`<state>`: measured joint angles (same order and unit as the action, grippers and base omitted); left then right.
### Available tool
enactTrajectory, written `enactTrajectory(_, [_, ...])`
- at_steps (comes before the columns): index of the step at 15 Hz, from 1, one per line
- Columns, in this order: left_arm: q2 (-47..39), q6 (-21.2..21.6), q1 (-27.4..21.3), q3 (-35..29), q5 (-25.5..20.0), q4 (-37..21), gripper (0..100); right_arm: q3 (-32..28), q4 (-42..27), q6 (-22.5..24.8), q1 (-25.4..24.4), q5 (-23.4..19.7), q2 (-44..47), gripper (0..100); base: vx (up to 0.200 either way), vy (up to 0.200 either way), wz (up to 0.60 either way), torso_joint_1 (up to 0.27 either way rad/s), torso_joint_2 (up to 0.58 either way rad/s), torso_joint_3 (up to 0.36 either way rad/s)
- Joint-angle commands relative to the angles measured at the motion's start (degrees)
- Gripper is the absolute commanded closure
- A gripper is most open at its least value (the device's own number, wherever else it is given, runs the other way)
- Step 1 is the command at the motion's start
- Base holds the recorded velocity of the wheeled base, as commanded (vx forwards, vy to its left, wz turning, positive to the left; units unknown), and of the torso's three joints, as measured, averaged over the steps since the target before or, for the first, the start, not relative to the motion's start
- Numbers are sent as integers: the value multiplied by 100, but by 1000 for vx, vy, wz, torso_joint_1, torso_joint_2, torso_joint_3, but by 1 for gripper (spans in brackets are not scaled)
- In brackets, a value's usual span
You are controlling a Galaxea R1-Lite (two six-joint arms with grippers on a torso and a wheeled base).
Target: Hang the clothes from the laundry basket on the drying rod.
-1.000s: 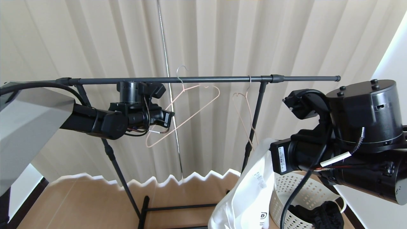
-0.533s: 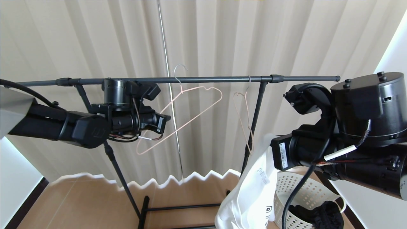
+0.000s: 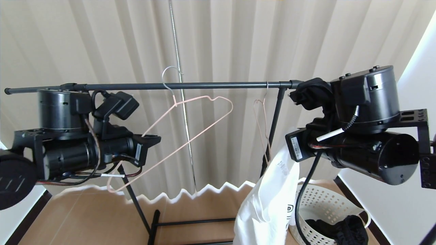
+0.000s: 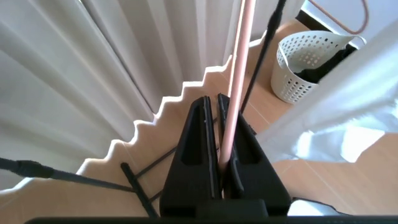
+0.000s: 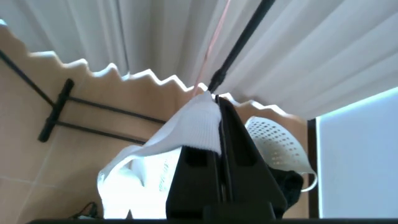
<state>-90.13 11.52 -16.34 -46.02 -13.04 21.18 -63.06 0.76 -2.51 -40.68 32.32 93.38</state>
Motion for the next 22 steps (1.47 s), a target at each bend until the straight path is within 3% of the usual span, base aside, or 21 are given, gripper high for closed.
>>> enactTrajectory(1, [865,-1,-1,770,-49,291,100,-312,-5,146,87,249,391,100,0,0,0,0,0,0])
enactTrajectory(5, [1568,61,-1,1833,-216,607,100,-690,-23,242,113,653,725,100,0,0,0,0,0,0])
enactTrajectory(9, [2043,412,-133,2501,-893,598,100,-751,12,234,297,662,945,100,0,0,0,0,0,0])
enactTrajectory(15, [1463,395,-915,2431,-875,607,100,-751,56,190,297,653,972,100,0,0,0,0,0,0])
enactTrajectory(22, [505,70,-1232,1798,-849,1003,100,-707,56,128,113,715,901,100,0,0,0,0,0,0])
